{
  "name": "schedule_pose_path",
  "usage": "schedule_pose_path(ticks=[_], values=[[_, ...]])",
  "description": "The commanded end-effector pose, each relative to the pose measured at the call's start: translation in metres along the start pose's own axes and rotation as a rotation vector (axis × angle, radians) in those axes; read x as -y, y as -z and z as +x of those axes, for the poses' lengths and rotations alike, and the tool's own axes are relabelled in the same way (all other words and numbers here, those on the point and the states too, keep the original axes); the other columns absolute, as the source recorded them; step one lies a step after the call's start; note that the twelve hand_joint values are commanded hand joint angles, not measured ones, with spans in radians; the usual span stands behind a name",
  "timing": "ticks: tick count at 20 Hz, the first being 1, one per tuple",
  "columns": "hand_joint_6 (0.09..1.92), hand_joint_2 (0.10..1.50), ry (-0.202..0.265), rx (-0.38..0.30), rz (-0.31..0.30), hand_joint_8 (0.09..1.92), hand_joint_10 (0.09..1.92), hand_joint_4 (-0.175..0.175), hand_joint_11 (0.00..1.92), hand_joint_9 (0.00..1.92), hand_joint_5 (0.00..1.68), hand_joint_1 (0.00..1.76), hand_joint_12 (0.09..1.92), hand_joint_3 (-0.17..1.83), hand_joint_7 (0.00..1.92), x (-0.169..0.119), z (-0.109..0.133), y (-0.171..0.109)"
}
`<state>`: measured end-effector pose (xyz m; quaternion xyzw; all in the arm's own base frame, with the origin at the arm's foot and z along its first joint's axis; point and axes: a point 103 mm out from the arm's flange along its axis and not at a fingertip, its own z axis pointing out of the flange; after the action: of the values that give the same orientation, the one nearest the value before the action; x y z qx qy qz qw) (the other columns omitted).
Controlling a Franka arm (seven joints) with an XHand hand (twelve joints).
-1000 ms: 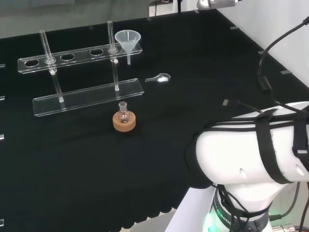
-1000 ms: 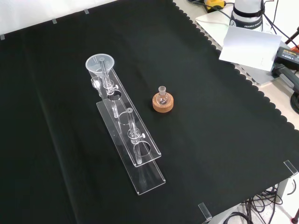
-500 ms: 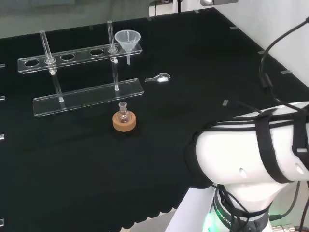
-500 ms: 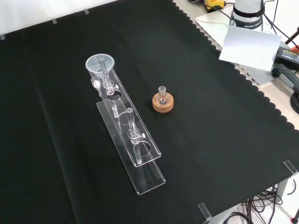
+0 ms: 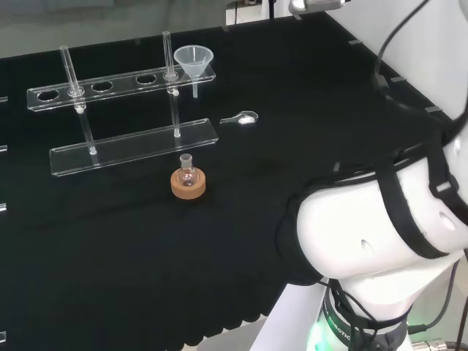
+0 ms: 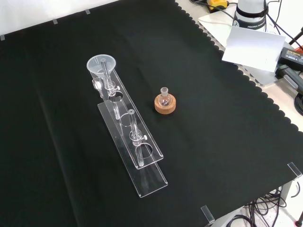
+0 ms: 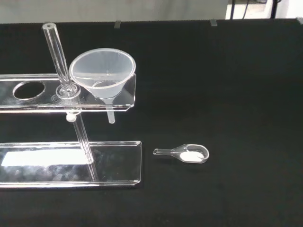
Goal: Pick up the funnel from the transparent funnel stand.
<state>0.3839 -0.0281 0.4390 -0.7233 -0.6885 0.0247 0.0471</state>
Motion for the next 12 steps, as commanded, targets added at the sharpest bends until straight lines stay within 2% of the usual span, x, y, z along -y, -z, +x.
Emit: schedule_pose_path(ticks=[1,4,5,8,9,11,12], values=[[0.09,1.17,0.105,-0.005,0.031,0.14,0.68,0.024,0.05,0.11,0.13,0.02,1.4,0.35,0.05,-0.074,0.011,-0.019],[0.09,1.13,0.137,0.012,0.062,0.17,0.7,0.022,0.05,0.13,0.14,0.09,1.41,0.32,0.06,-0.088,0.015,-0.026],[0.09,1.12,0.178,0.021,0.082,0.2,0.7,0.02,0.05,0.13,0.14,0.11,1.41,0.31,0.06,-0.094,0.017,-0.029],[0.09,1.09,0.191,0.037,0.109,0.35,0.72,0.017,0.05,0.14,0.16,0.16,1.41,0.28,0.01,-0.108,0.023,-0.038],[0.09,1.08,0.195,0.033,0.118,0.38,0.72,0.016,0.05,0.14,0.16,0.17,1.42,0.28,0.0,-0.112,0.025,-0.041],[0.09,1.07,0.217,-0.041,0.139,0.42,0.73,0.015,0.05,0.14,0.17,0.2,1.42,0.27,0.0,-0.119,0.018,-0.05],[0.09,1.06,0.218,-0.043,0.143,0.44,0.73,0.014,0.05,0.15,0.17,0.21,1.42,0.27,0.0,-0.121,0.017,-0.054]])
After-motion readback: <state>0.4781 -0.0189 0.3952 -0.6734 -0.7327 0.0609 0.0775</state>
